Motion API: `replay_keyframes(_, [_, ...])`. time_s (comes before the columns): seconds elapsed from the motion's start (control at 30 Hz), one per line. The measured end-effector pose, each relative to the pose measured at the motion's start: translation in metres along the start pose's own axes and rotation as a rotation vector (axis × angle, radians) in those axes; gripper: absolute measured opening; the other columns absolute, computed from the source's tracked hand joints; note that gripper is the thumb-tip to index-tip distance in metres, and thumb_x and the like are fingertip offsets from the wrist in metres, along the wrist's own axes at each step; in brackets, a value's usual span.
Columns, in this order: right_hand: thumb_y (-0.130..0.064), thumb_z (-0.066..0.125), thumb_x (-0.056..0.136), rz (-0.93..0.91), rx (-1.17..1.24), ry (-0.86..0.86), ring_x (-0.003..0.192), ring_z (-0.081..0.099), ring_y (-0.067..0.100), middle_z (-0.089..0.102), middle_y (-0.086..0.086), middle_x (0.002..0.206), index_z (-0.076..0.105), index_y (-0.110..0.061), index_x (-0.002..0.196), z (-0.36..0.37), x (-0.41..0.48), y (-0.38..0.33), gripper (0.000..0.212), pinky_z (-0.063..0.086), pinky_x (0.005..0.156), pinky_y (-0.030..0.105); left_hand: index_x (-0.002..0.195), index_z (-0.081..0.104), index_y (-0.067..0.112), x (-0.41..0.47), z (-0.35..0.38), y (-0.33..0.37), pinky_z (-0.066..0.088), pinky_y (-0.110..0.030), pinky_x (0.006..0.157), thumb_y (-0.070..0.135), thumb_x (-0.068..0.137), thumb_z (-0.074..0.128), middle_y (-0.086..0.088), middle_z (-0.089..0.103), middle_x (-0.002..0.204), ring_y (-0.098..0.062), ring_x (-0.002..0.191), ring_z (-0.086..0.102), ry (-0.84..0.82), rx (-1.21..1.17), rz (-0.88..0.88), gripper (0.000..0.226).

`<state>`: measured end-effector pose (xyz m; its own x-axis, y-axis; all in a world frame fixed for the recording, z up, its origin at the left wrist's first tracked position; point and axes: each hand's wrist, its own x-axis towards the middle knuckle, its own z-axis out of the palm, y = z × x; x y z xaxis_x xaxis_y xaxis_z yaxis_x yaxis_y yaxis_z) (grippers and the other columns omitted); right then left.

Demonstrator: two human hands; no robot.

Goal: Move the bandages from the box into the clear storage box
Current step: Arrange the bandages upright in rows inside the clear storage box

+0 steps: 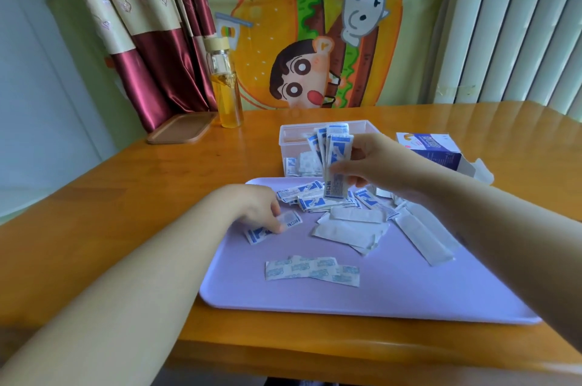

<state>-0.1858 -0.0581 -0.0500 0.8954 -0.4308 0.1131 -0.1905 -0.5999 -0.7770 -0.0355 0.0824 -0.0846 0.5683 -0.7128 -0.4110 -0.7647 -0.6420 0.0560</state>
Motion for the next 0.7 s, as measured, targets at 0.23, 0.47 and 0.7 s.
replay_keyframes(0.23, [0.000,0.050,0.093,0.211,0.678,-0.057,0.051,0.052,0.010,0.062,-0.001,0.053,0.059,-0.008,0.078,-0.004,-0.002,0.009,0.019,0.042,0.058,0.023,0.099,0.060,0.009,-0.010,-0.005,0.007,0.049,-0.027,0.064,0.019,0.093,0.055,-0.003,0.066,0.077,-0.016,0.070,0.062,0.076,-0.854,0.070,0.012])
replay_keyframes(0.47, [-0.017,0.063,0.088,0.092,0.148,-0.093,0.069,0.065,0.011,0.069,0.001,0.084,0.065,-0.010,0.097,0.023,0.013,0.004,0.011,0.049,0.055,0.017,0.107,0.063,0.014,-0.016,0.010,0.043,0.054,-0.039,0.079,0.017,0.095,0.025,-0.015,0.070,0.096,-0.029,0.087,0.069,-0.151,-1.870,0.298,0.040])
replay_keyframes(0.7, [-0.030,0.069,0.083,-0.166,-0.172,-0.051,0.065,0.057,0.003,0.067,-0.005,0.080,0.069,-0.013,0.093,0.027,0.024,0.004,0.020,0.042,0.060,0.016,0.097,0.064,0.017,-0.010,0.009,0.047,0.053,-0.026,0.056,0.031,0.096,0.050,-0.002,0.064,0.069,-0.013,0.052,0.060,-0.012,-1.942,0.172,0.020])
